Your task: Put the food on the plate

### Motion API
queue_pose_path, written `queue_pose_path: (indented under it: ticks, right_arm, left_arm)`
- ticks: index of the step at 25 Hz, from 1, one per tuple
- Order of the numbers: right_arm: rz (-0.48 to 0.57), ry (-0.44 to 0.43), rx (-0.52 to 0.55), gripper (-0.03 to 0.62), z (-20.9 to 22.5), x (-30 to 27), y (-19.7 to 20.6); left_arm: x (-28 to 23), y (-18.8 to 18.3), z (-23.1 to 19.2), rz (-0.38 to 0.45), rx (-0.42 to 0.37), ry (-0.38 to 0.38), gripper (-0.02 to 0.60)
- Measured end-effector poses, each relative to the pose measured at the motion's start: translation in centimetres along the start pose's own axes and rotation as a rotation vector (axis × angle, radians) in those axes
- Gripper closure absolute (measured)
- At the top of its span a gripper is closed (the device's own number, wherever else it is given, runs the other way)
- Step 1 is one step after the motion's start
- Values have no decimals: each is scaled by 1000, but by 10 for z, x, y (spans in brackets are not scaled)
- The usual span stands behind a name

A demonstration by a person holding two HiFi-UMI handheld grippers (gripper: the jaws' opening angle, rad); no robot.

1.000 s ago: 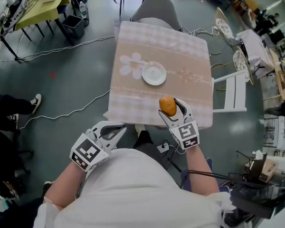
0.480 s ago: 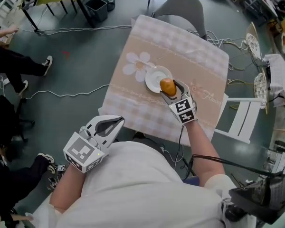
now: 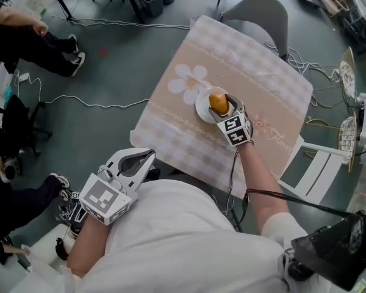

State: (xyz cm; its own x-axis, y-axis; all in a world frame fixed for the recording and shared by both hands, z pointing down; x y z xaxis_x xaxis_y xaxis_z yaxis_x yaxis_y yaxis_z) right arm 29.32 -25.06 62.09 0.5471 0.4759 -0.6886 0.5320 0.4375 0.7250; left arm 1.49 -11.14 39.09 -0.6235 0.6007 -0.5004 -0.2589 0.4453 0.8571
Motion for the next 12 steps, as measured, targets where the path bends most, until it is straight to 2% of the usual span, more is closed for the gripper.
queue_pose_path:
  ticks: [6, 12]
  right_arm:
    - [-3, -12, 27, 257, 7, -10, 4]
    - [25, -21, 21, 256, 8, -10, 7]
  left_arm:
    - [-3, 0, 3, -24, 12, -43, 572]
    - [-9, -3, 9, -33, 9, -32, 572]
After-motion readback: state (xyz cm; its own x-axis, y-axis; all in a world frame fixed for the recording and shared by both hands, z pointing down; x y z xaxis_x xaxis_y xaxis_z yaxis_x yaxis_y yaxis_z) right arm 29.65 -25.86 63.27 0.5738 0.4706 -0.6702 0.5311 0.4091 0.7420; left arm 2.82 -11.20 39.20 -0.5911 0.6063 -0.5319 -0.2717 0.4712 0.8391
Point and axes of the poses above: the fingertips, and each gripper's own axes: x backward along the fingers, z to its right, y out of its underside, the point moved 7 cm from there along x, backward along the fingers, and after that the axes turned 12 degrees about -y, right-handed, at the moved point
